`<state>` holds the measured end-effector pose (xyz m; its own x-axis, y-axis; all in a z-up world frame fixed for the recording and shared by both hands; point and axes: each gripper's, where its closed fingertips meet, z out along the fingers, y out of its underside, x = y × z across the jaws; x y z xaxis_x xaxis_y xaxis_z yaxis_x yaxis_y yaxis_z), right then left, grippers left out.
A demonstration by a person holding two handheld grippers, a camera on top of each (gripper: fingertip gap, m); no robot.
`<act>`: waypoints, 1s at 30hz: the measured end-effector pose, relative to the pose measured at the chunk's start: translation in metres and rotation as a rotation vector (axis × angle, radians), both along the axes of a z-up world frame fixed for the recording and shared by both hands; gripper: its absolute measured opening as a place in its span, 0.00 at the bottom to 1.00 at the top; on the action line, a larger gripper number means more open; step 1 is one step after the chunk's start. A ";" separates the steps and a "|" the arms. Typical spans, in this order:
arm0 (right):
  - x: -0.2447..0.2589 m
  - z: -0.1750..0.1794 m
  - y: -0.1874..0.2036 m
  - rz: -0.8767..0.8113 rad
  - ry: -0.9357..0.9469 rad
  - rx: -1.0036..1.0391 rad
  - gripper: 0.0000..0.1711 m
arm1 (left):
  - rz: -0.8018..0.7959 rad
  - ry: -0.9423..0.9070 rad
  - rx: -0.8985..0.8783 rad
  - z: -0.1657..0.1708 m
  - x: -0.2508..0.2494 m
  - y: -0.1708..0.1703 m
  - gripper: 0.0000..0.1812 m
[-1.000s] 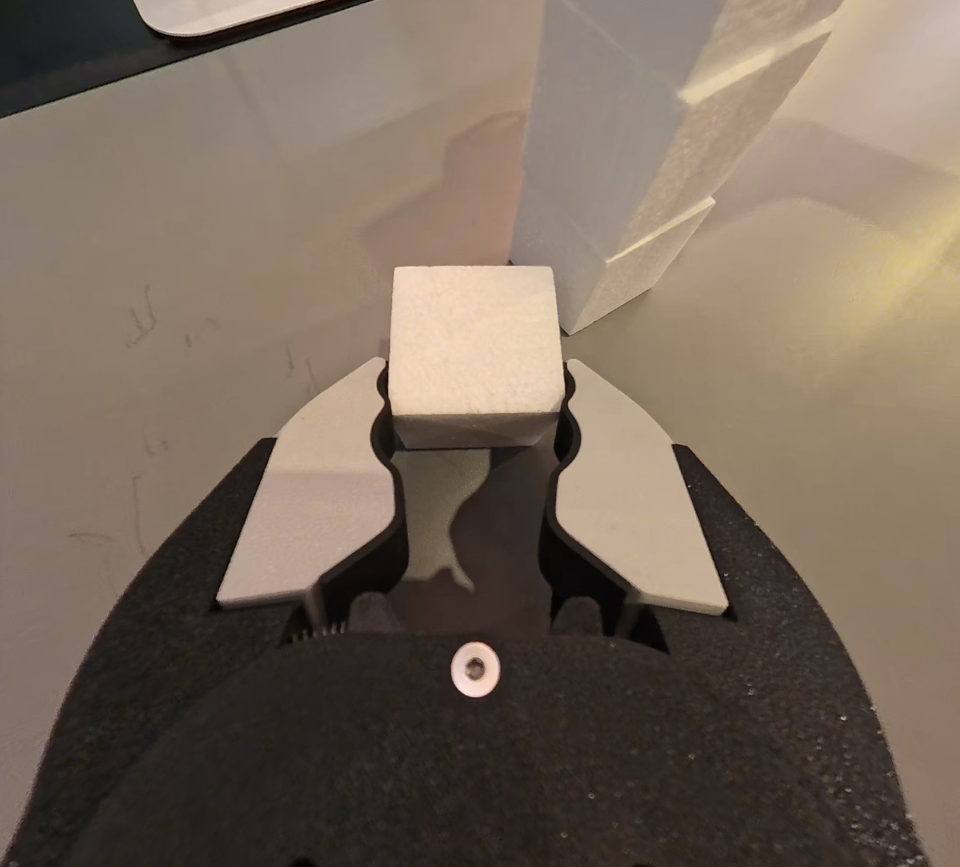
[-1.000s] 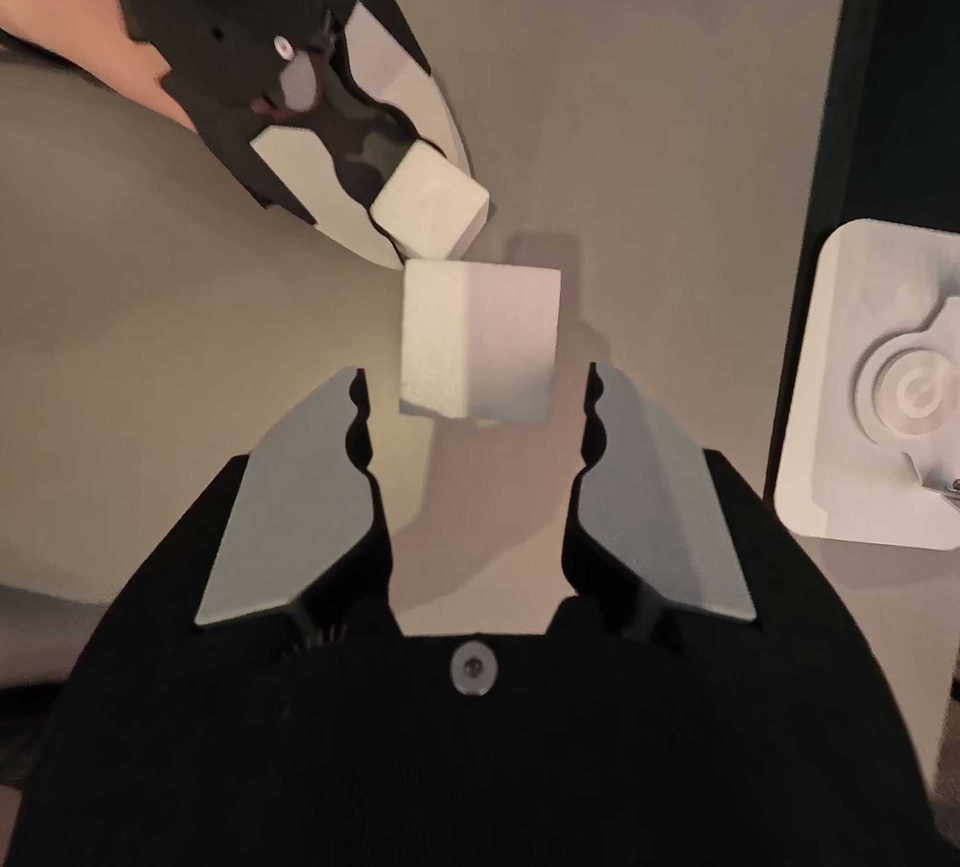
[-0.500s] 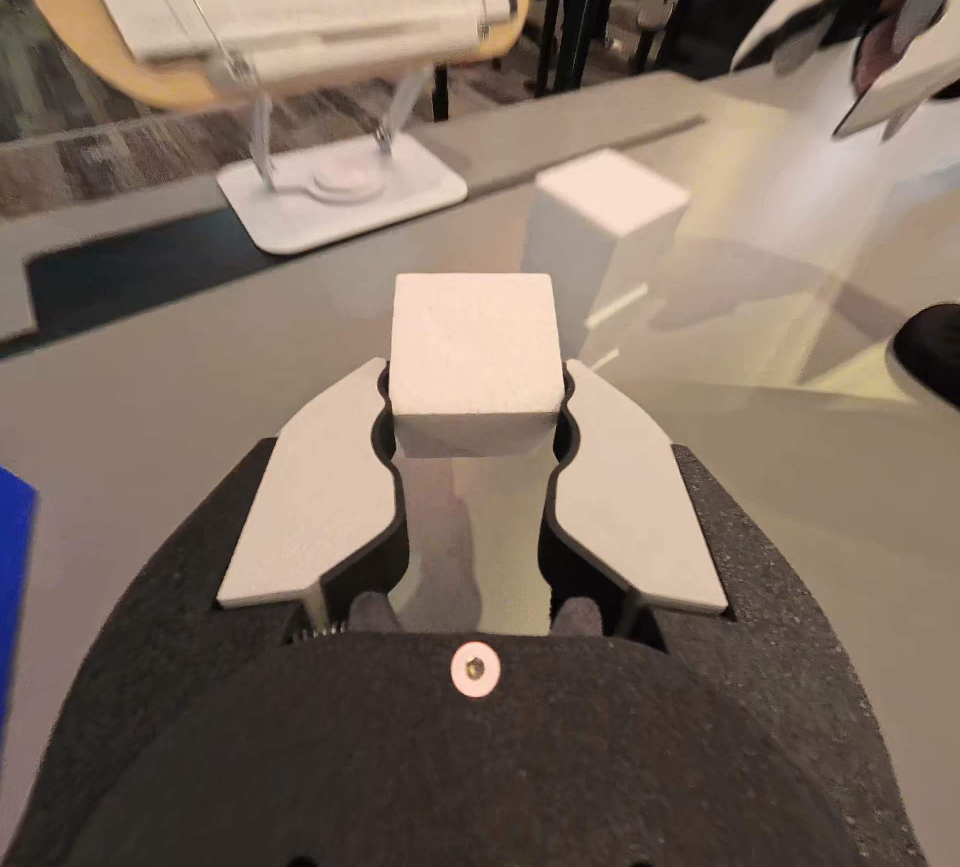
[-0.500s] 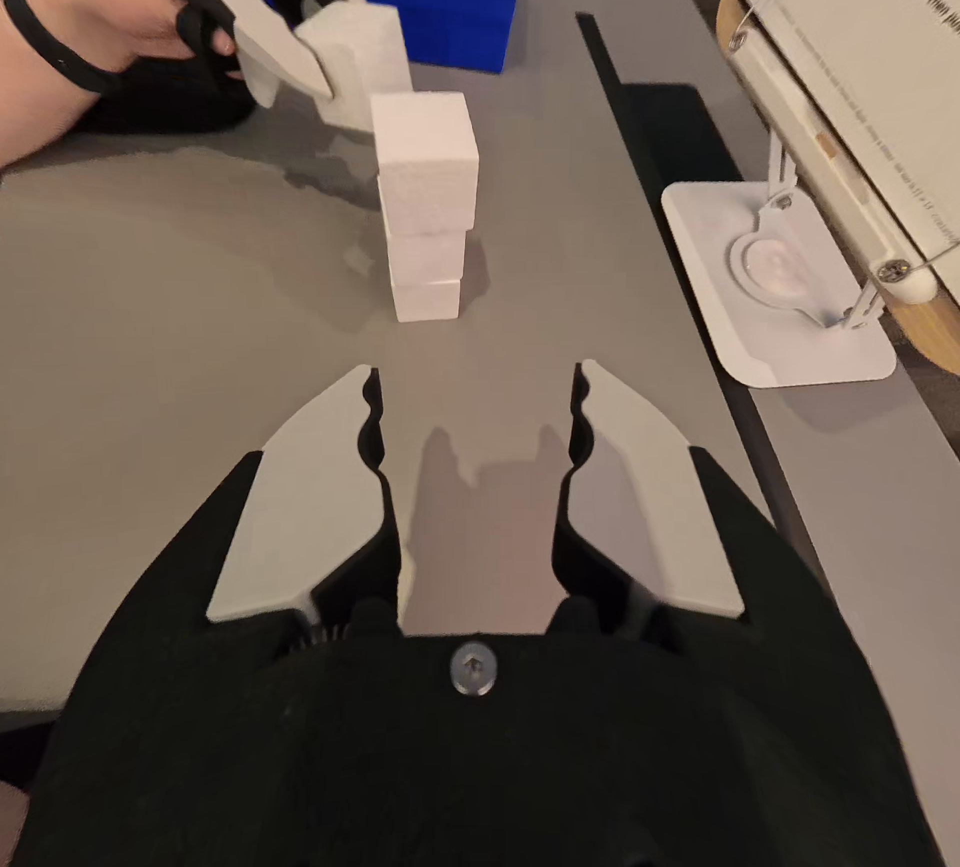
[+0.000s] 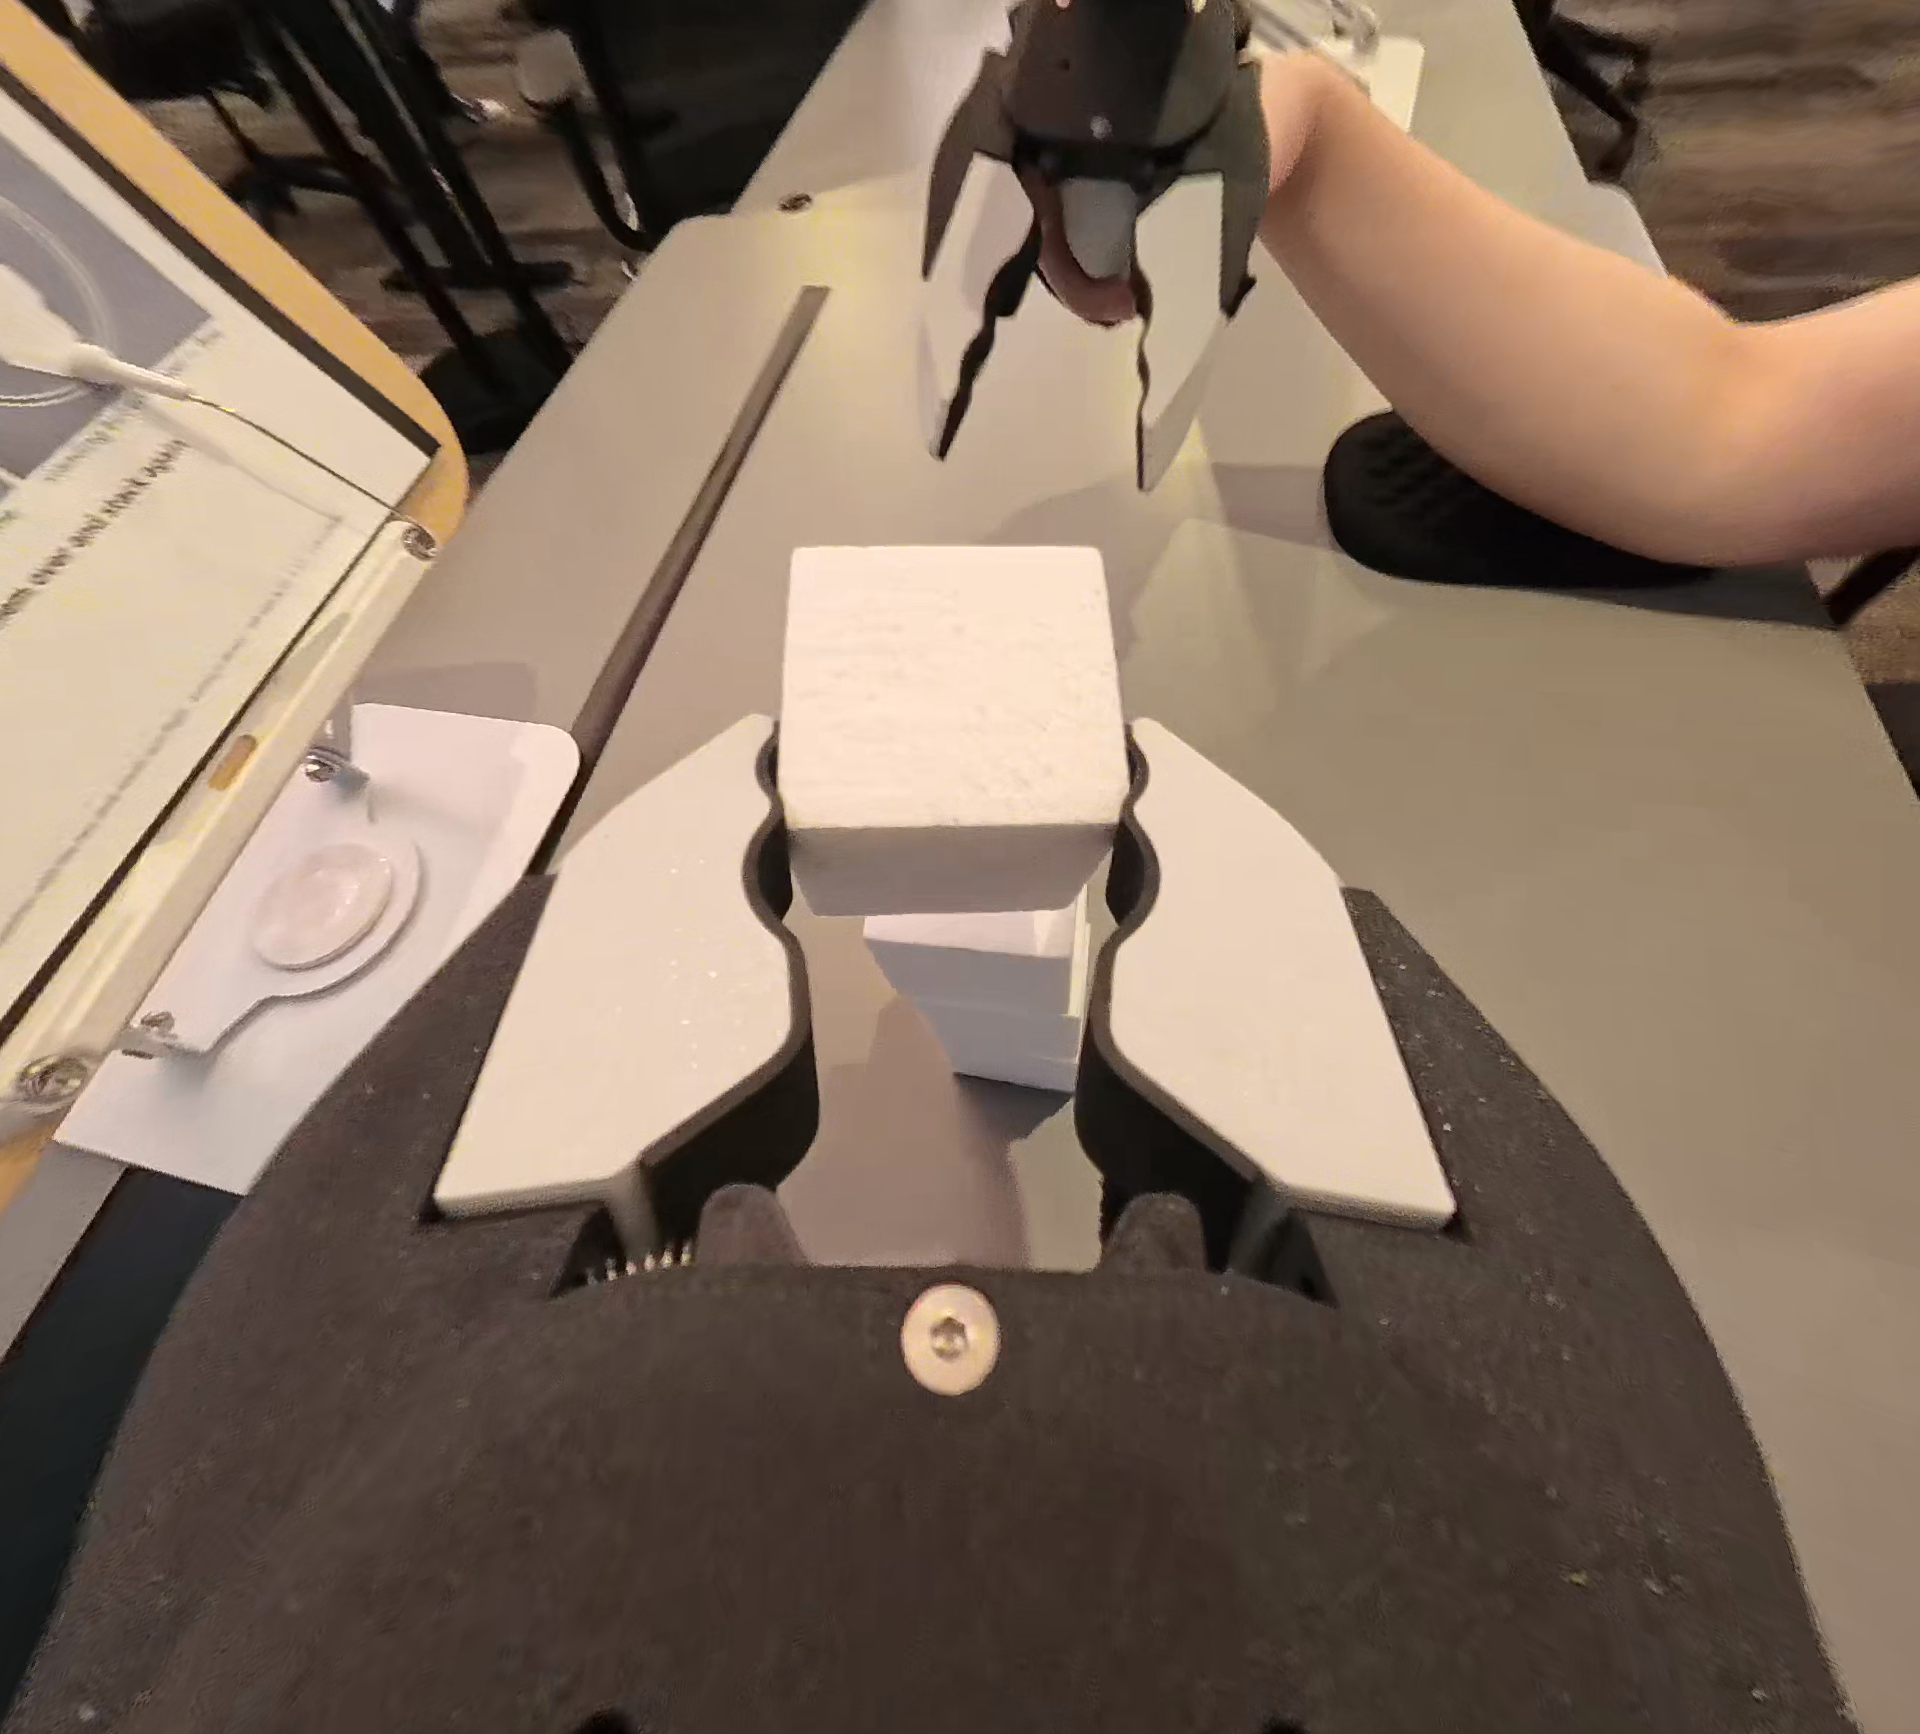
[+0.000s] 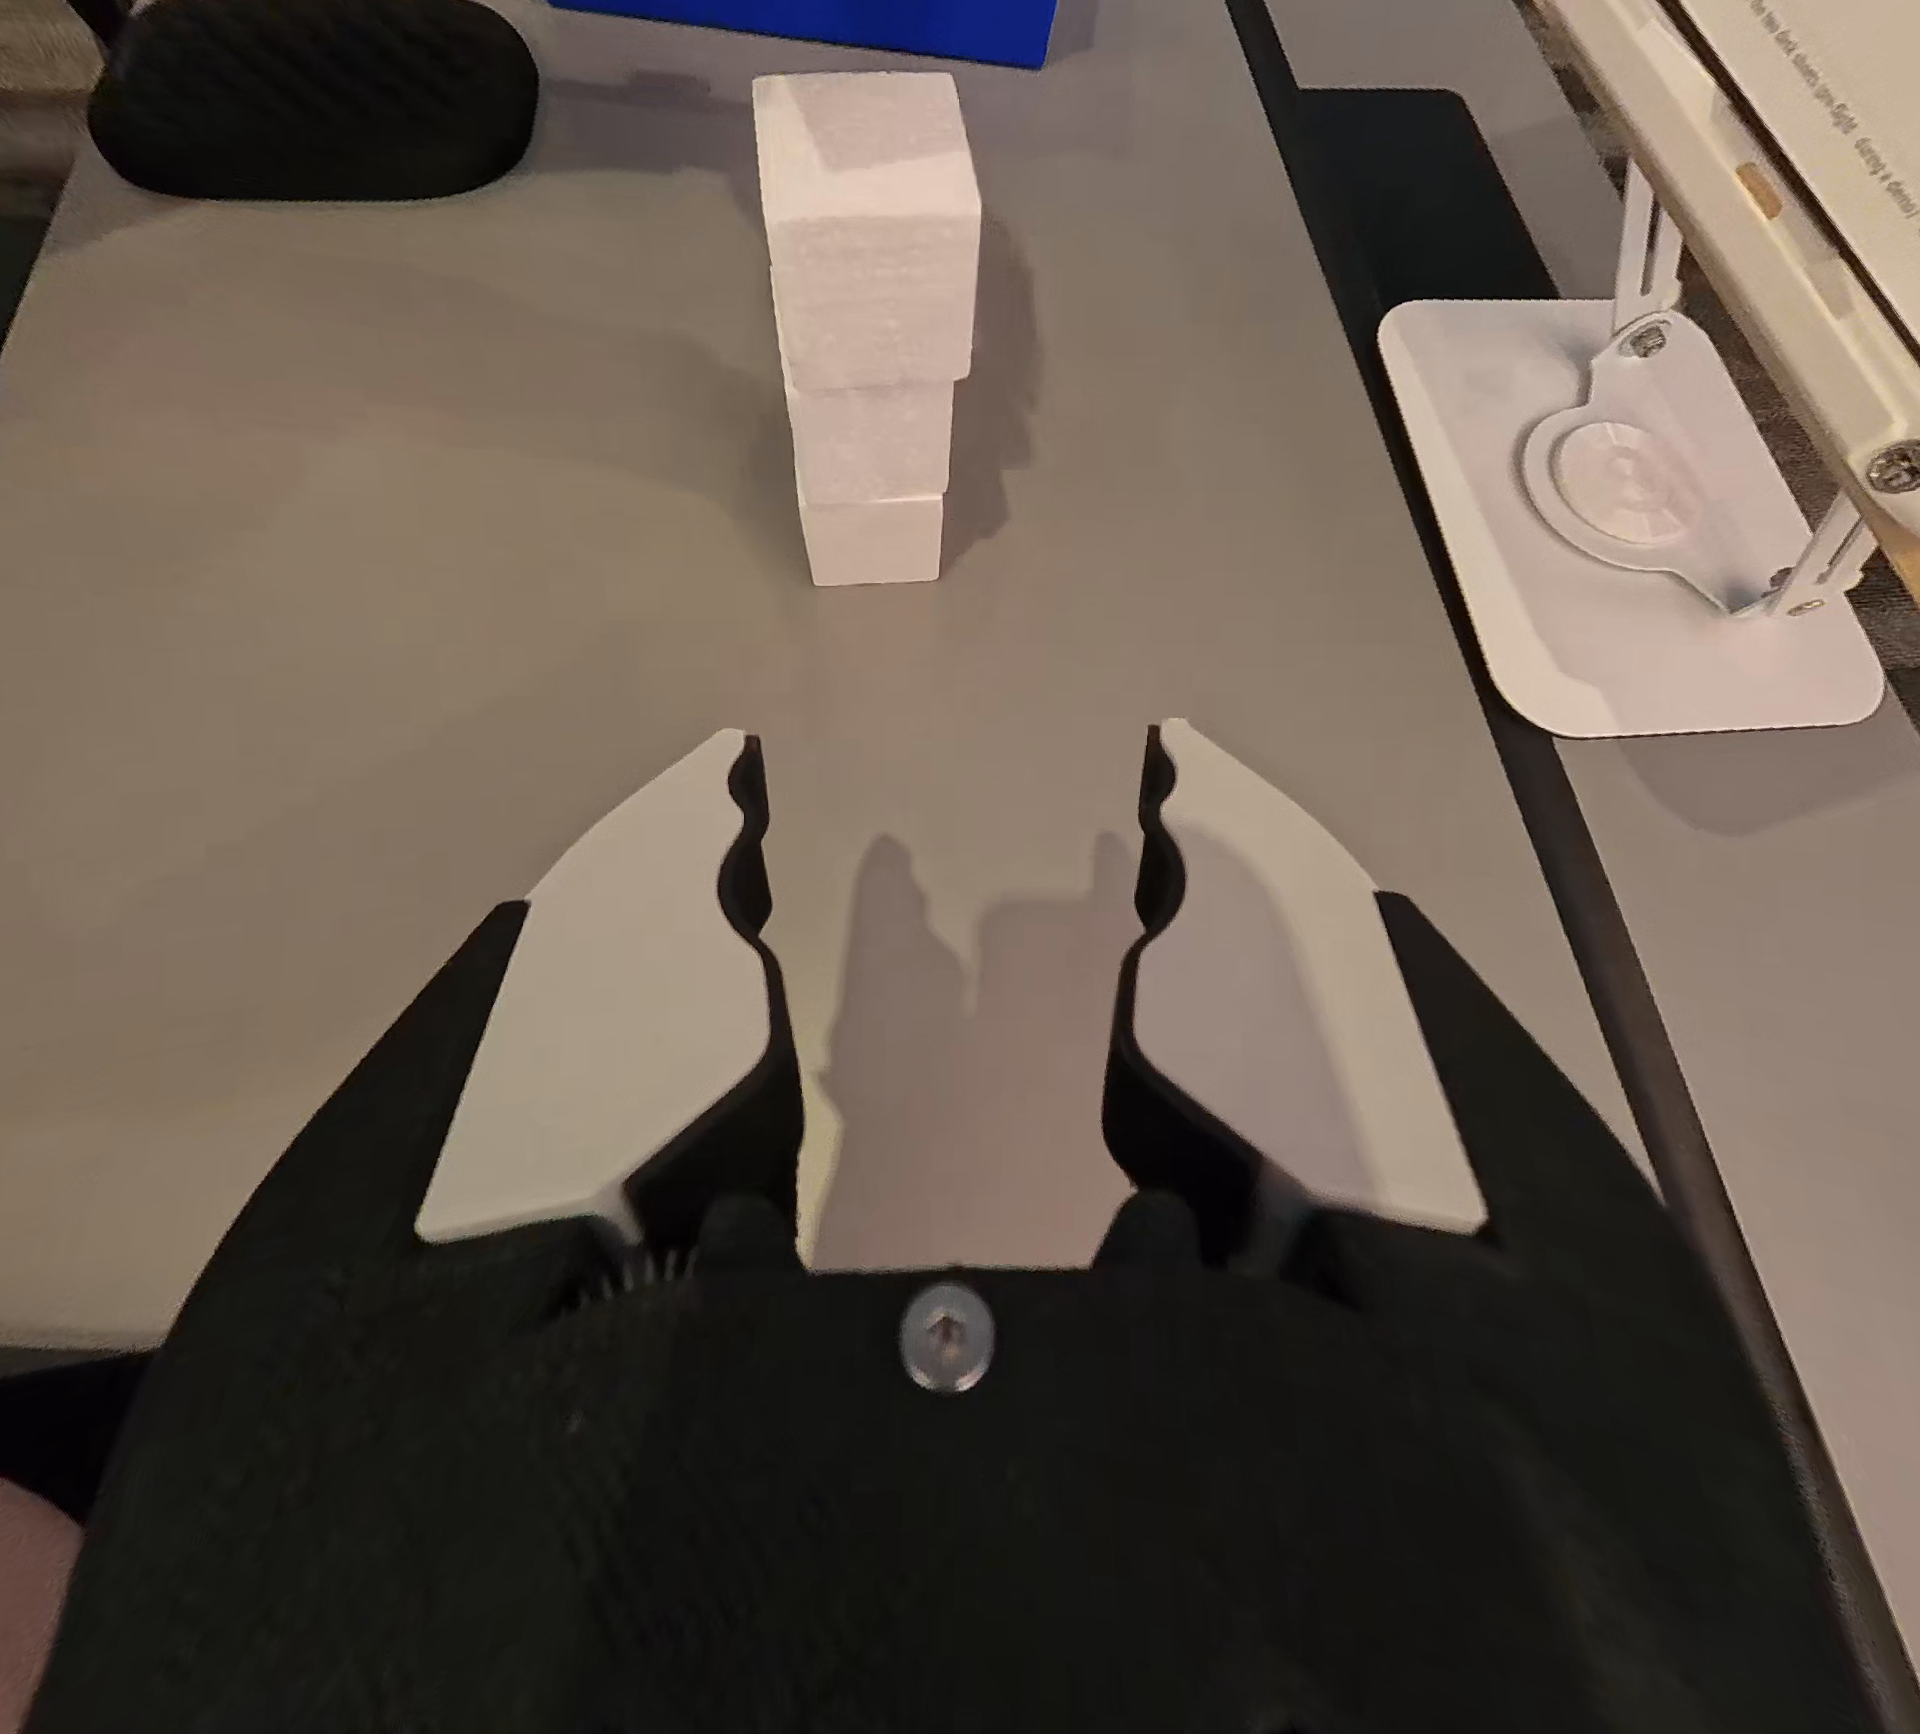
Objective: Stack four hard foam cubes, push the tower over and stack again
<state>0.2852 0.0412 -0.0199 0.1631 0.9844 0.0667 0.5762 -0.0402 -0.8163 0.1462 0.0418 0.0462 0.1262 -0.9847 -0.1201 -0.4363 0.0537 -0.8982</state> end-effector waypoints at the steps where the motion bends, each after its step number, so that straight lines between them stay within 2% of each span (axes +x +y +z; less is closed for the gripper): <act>1: 0.001 0.001 0.000 -0.001 0.011 -0.005 0.41 | -0.012 0.025 0.006 -0.004 0.002 0.001 0.33; 13: 0.006 -0.008 0.007 -0.008 -0.002 -0.036 0.41 | -0.089 0.139 -0.044 -0.034 0.013 -0.005 0.33; 23: 0.008 -0.020 0.008 -0.002 -0.024 -0.078 0.41 | -0.083 0.122 -0.050 -0.030 0.009 -0.001 0.33; 30: 0.013 -0.025 0.004 0.015 0.004 -0.137 0.41 | -0.093 0.110 -0.117 -0.036 0.014 0.000 0.35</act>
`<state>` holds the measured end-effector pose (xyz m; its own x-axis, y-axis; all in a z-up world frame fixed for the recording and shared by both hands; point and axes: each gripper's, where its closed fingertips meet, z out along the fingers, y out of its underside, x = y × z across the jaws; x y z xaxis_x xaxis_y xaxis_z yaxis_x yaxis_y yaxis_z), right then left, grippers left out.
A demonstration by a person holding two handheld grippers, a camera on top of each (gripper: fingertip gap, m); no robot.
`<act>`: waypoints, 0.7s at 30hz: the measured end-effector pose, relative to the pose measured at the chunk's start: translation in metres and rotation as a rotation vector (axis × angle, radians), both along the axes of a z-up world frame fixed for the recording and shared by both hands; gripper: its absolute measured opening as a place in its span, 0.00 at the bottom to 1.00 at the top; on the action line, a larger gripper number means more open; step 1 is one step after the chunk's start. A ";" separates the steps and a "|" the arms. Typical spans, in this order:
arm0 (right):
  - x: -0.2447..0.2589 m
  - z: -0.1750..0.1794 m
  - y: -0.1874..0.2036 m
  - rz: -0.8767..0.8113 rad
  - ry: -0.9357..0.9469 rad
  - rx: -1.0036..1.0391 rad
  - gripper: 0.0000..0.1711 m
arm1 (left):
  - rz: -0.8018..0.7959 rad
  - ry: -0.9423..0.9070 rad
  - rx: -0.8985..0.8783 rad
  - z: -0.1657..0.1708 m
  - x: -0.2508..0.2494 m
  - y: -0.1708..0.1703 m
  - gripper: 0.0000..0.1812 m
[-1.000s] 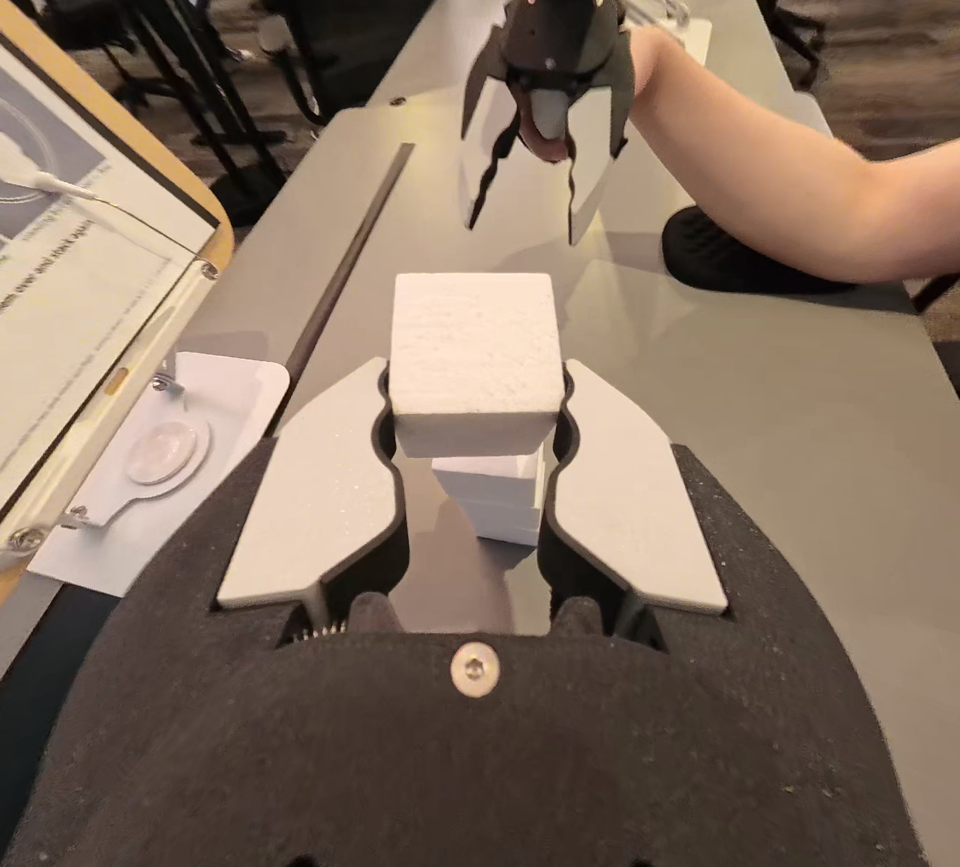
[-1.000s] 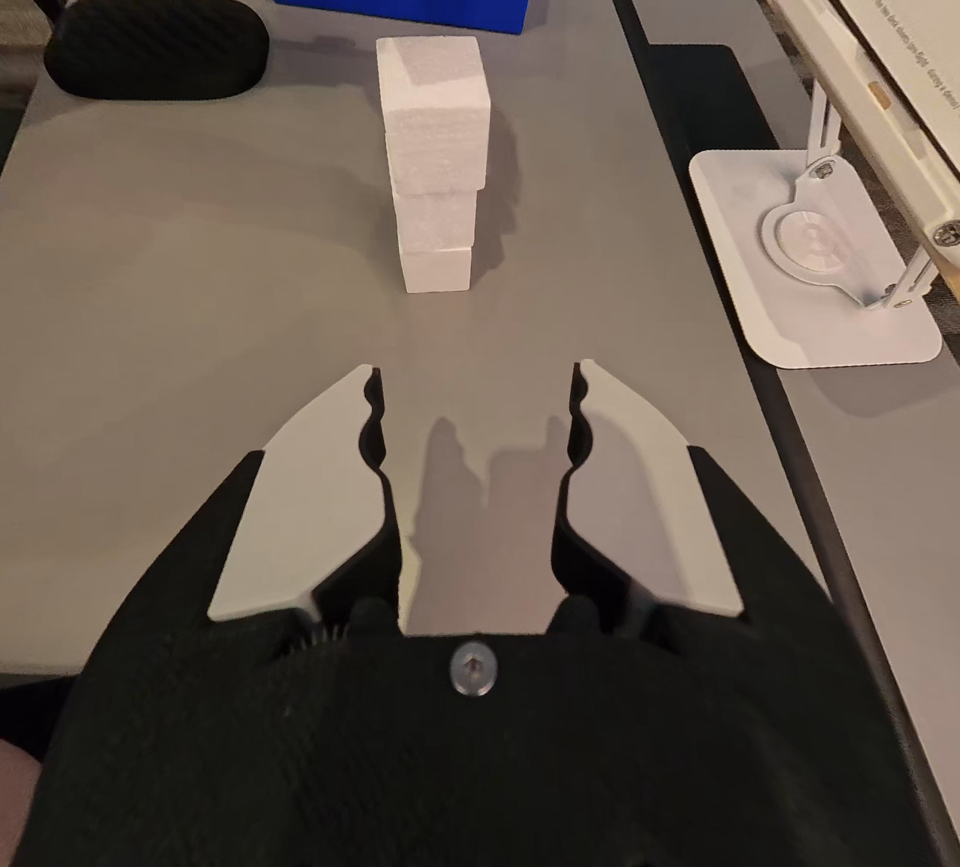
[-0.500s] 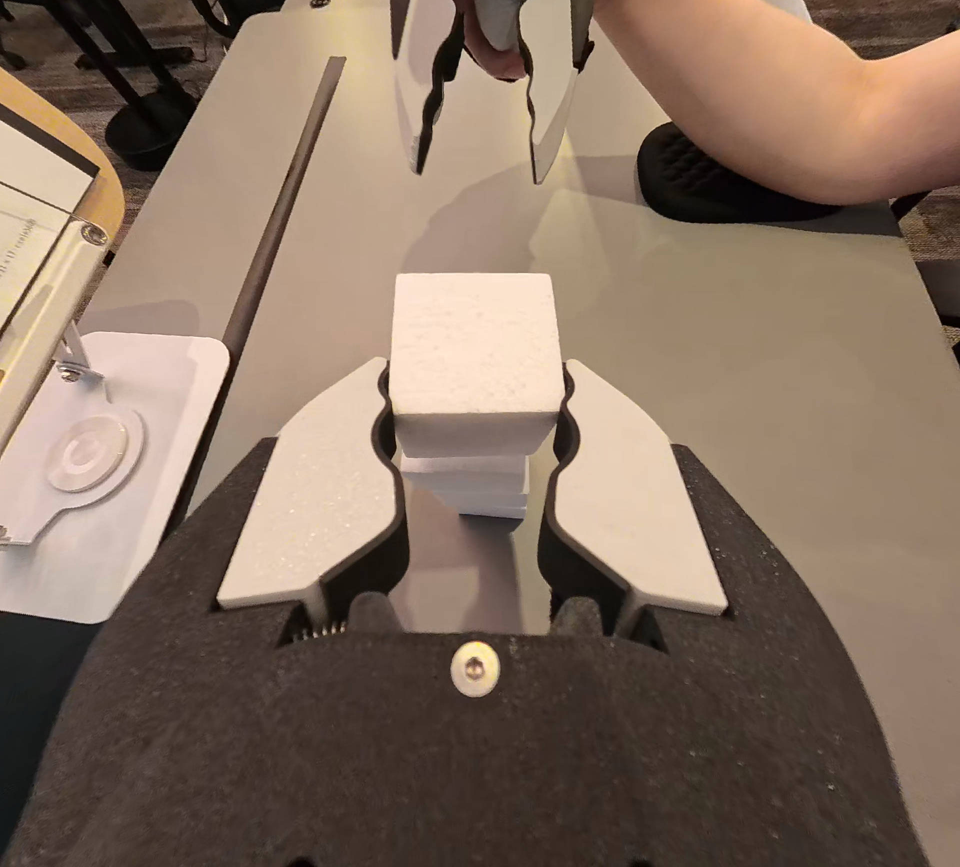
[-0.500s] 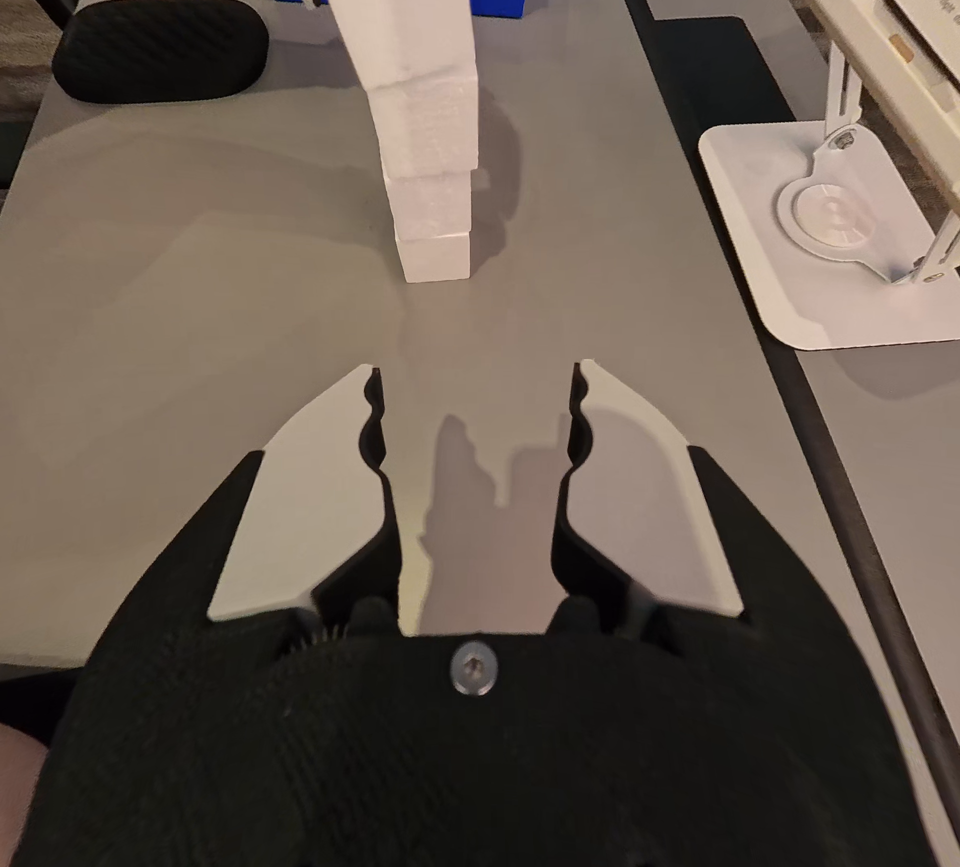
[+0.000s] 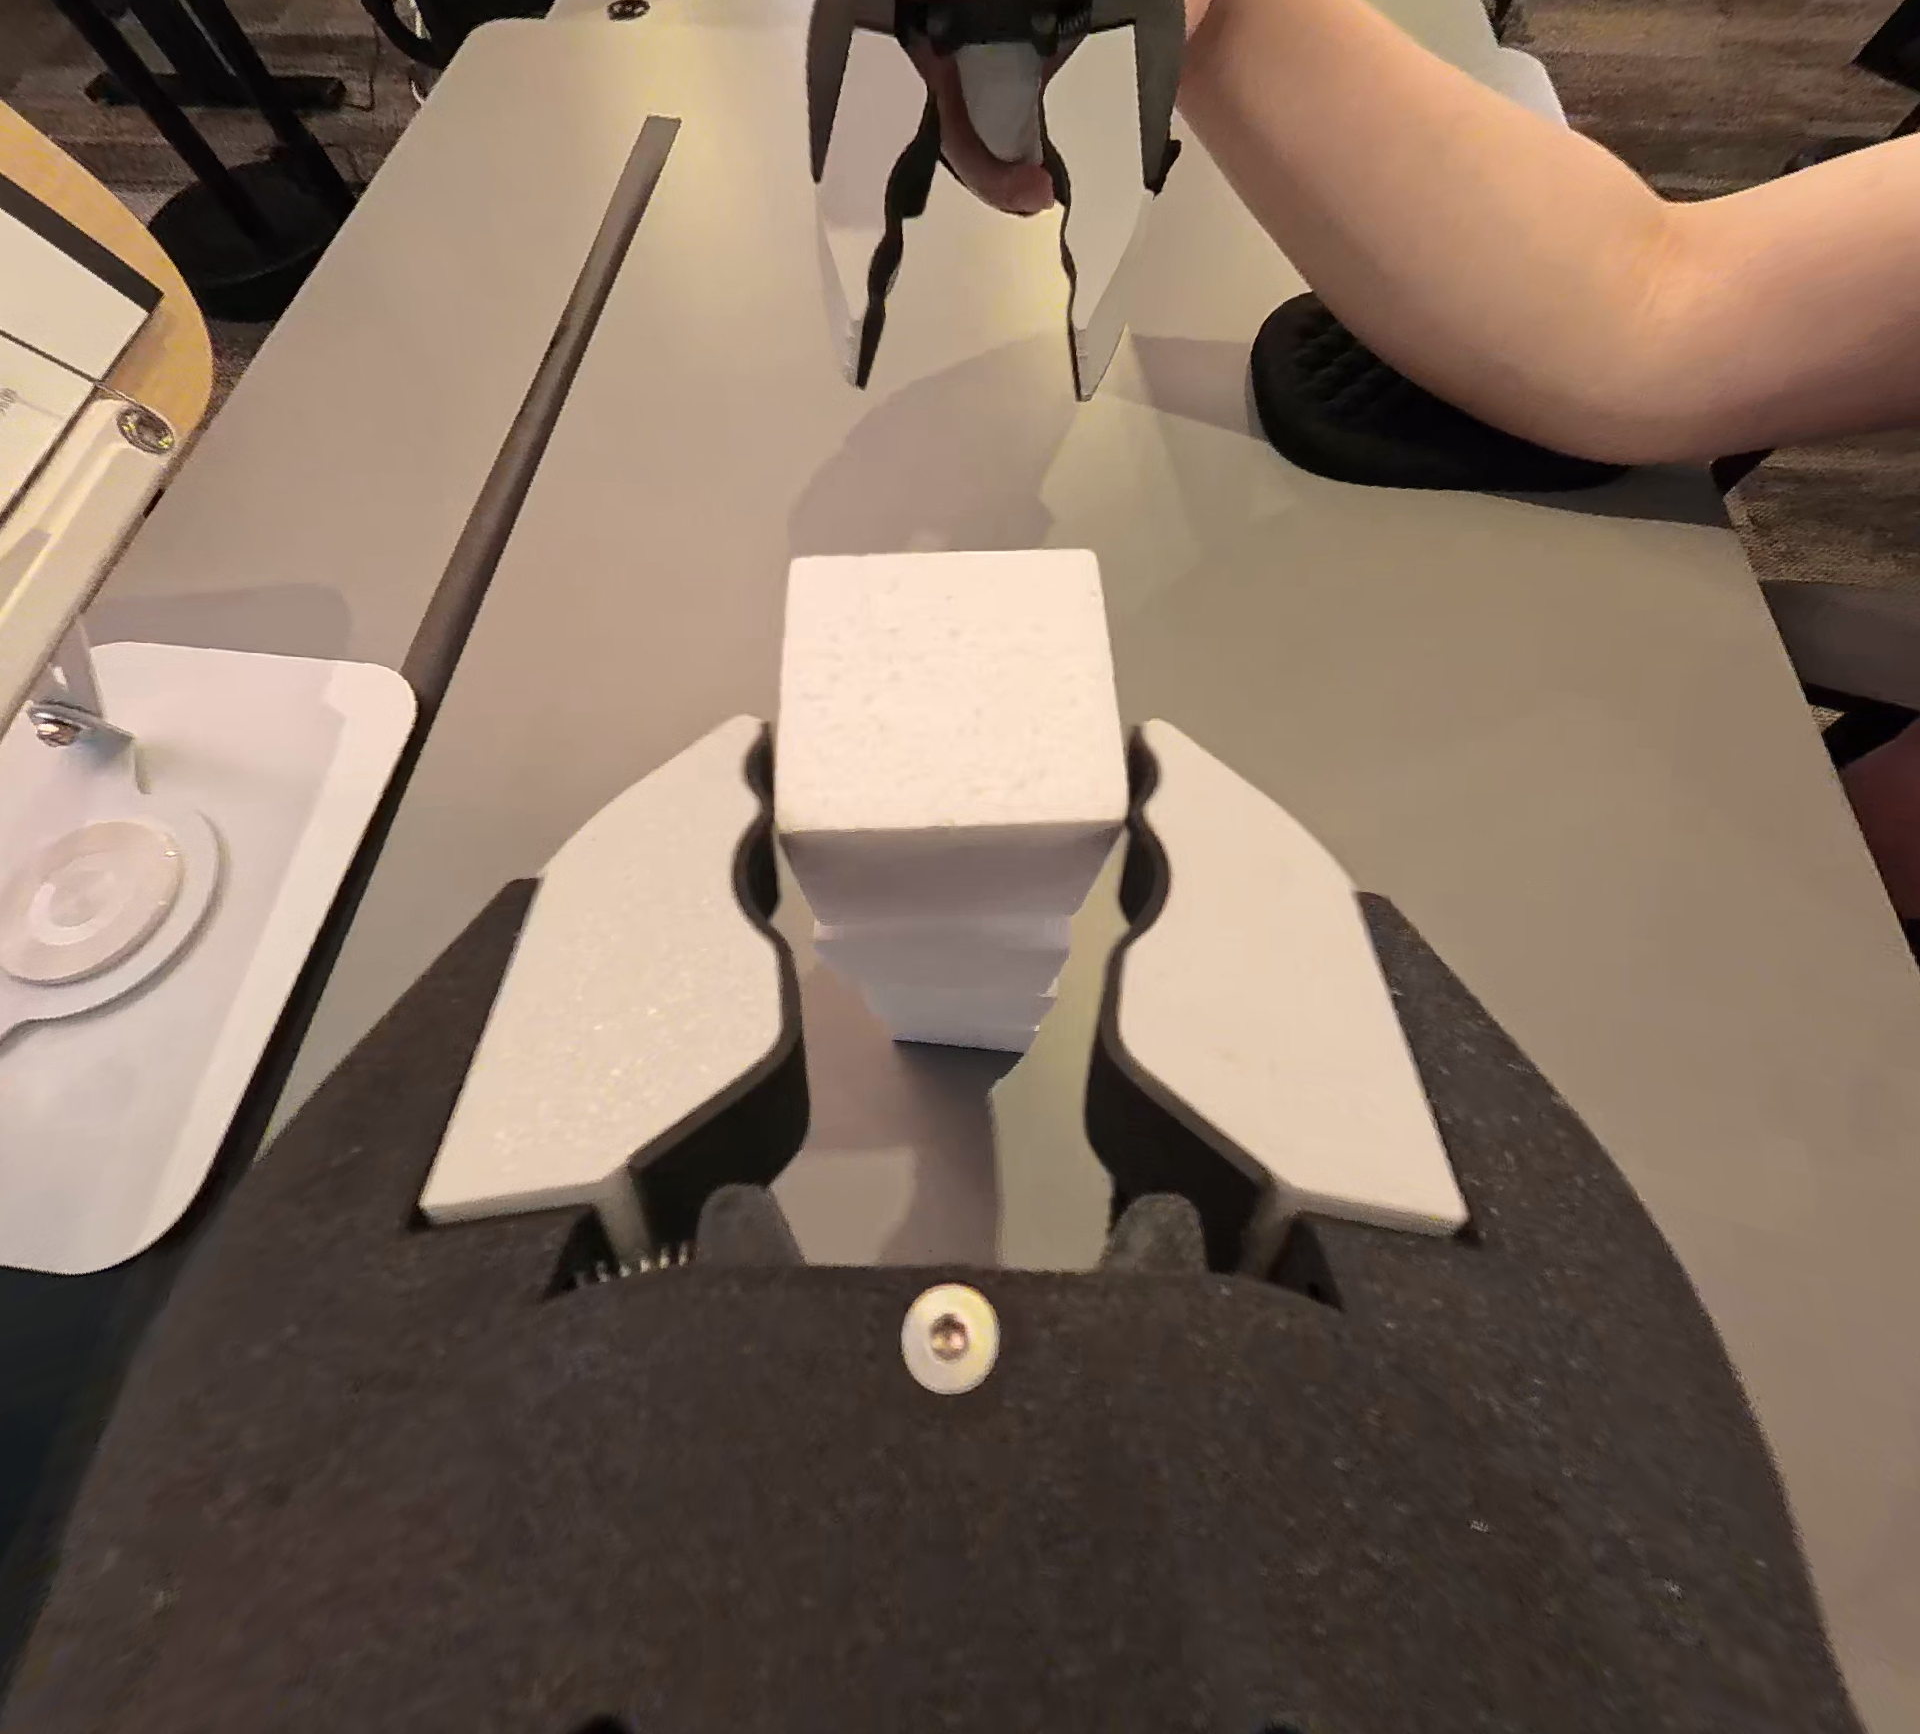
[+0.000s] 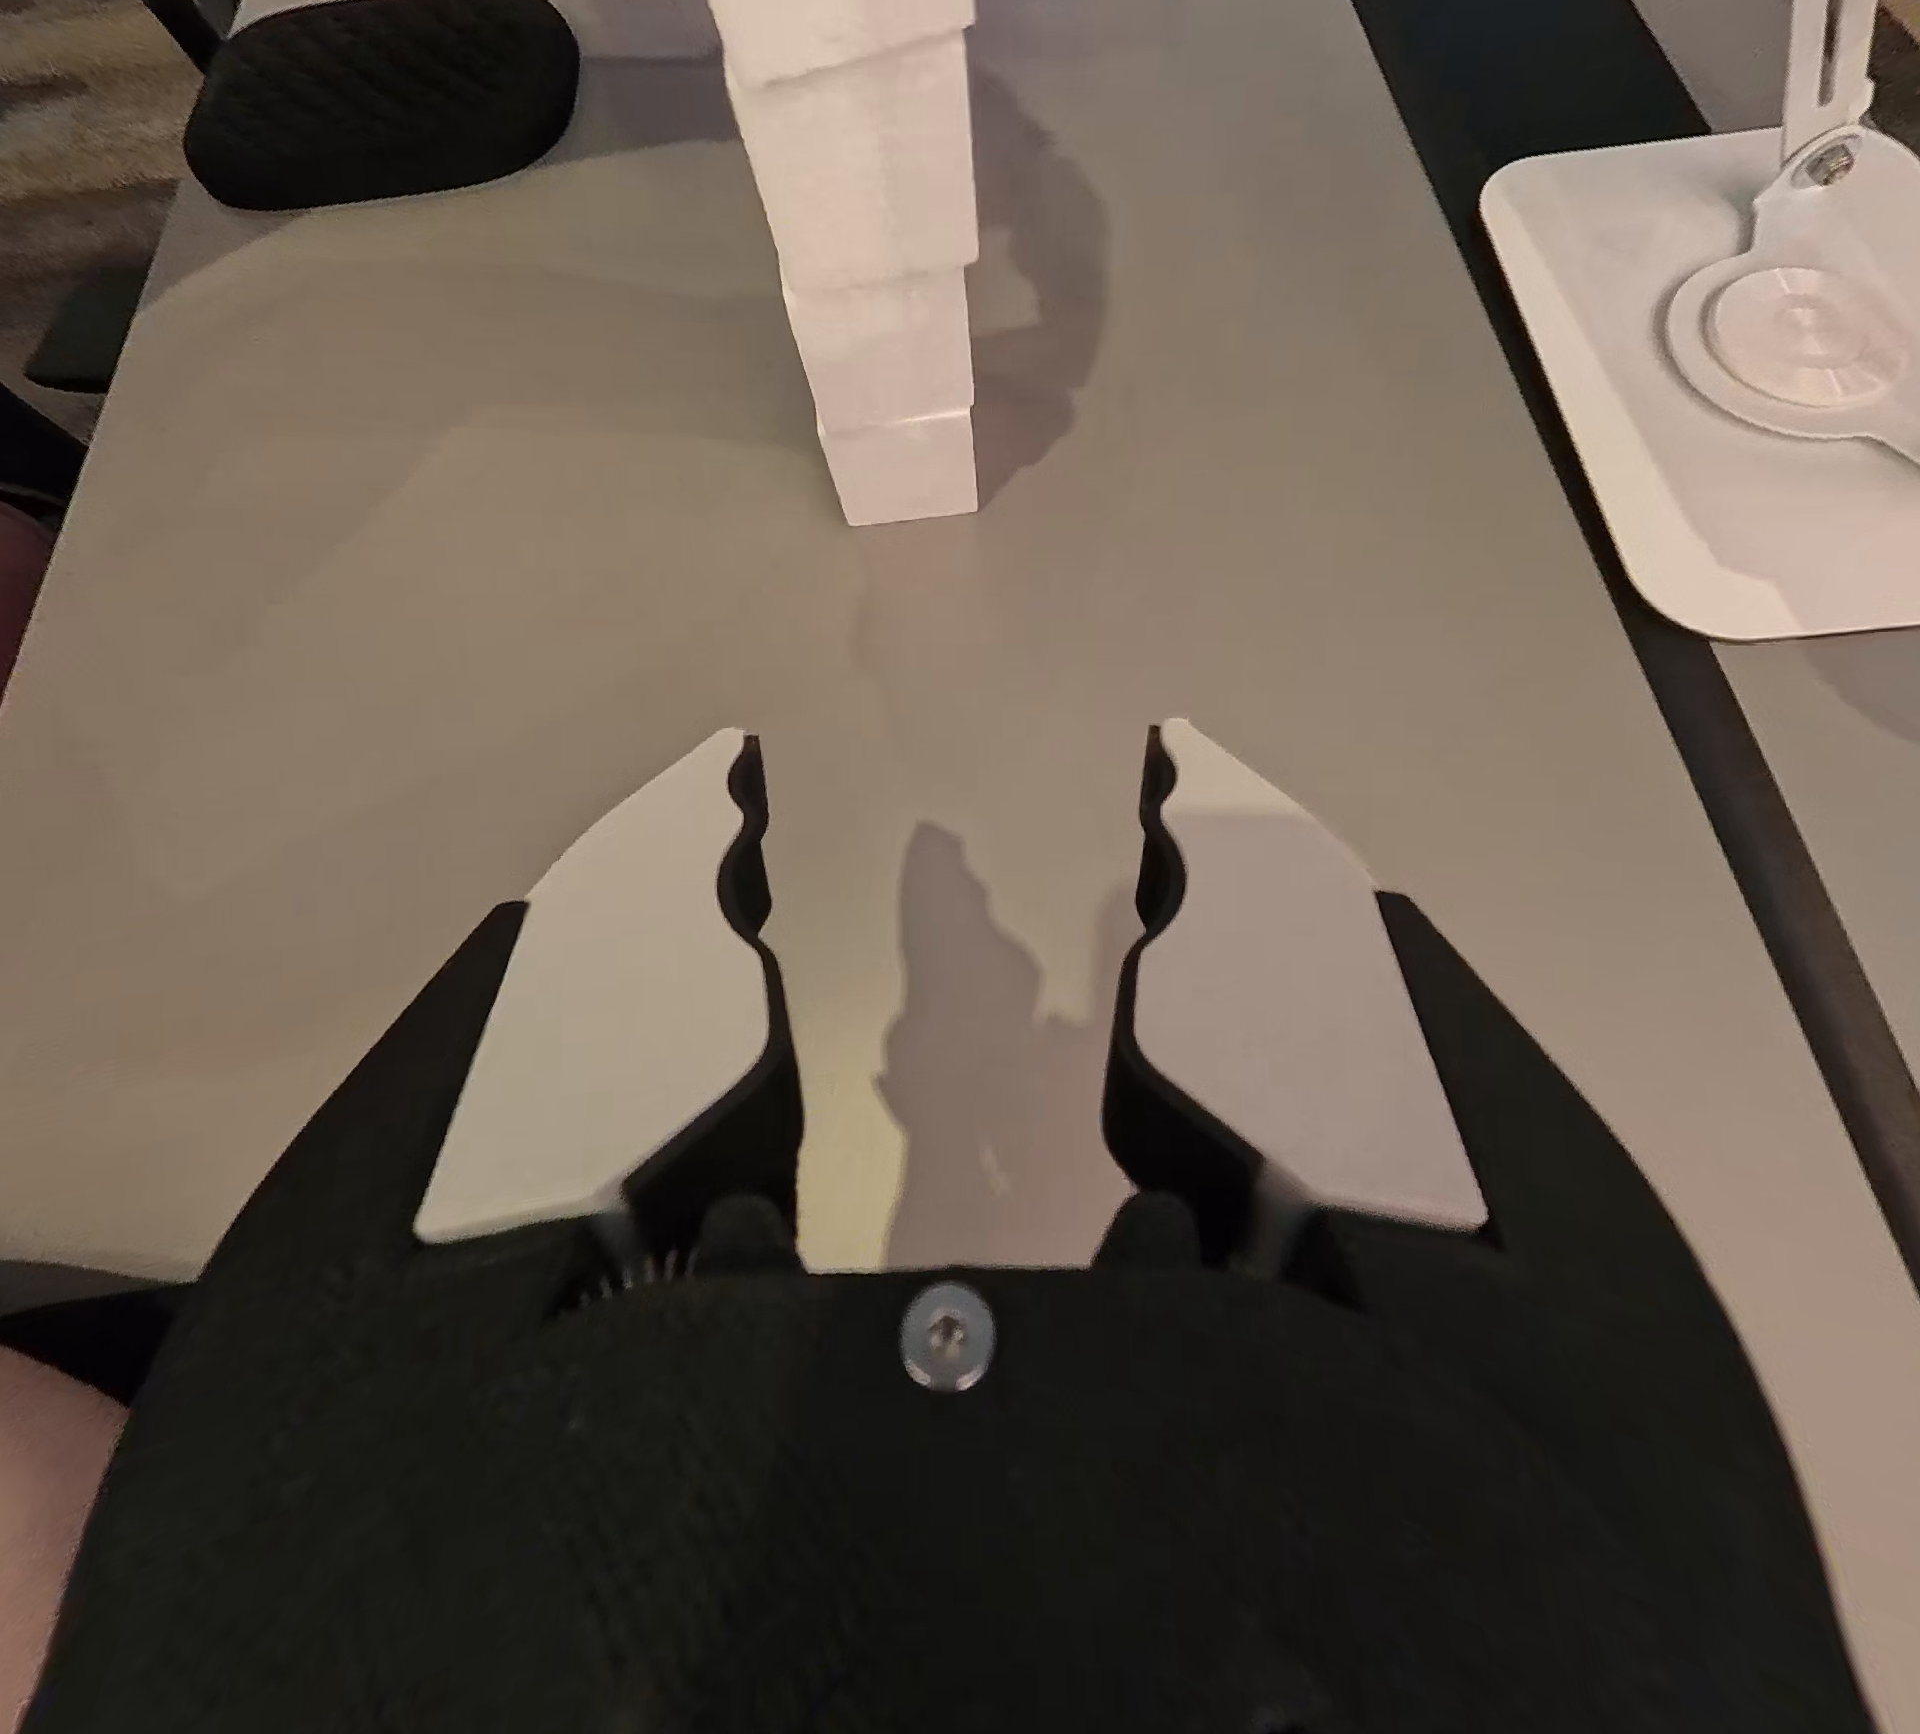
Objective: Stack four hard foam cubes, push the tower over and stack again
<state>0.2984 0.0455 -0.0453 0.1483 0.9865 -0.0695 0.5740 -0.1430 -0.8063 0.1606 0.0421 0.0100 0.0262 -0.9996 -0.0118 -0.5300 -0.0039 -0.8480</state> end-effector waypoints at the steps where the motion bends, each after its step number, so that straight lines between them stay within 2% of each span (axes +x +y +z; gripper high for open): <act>1: 0.001 -0.001 0.000 -0.002 0.000 -0.003 0.41 | 0.007 0.005 -0.013 -0.002 0.000 0.000 0.45; 2: 0.003 -0.002 0.001 -0.006 0.001 -0.002 0.41 | 0.016 0.018 -0.025 -0.005 -0.001 0.000 0.49; 5: 0.006 -0.003 0.003 -0.016 0.009 -0.017 0.41 | 0.063 -0.046 -0.047 0.001 -0.011 0.002 0.53; 10: 0.016 0.008 0.006 -0.049 0.024 0.029 0.41 | 0.232 -0.342 -0.045 0.024 -0.056 -0.004 0.45; 12: 0.020 0.027 0.006 -0.063 0.078 0.088 0.37 | 0.327 -0.379 0.007 0.017 -0.080 -0.011 0.44; 15: 0.022 0.078 0.000 -0.068 0.270 0.183 0.36 | 0.434 -0.451 0.042 -0.002 -0.101 -0.027 0.42; 17: 0.022 0.109 -0.012 -0.032 0.417 0.196 0.39 | 0.437 -0.532 0.006 -0.016 -0.101 -0.041 0.39; 18: 0.020 0.119 -0.017 -0.025 0.487 0.211 0.43 | 0.422 -0.540 -0.026 -0.024 -0.098 -0.048 0.37; 20: 0.013 0.122 -0.022 0.001 0.543 0.266 0.46 | 0.405 -0.507 -0.061 -0.039 -0.093 -0.055 0.31; 21: 0.009 0.110 -0.020 0.017 0.489 0.279 0.43 | 0.410 -0.475 -0.049 -0.045 -0.091 -0.054 0.28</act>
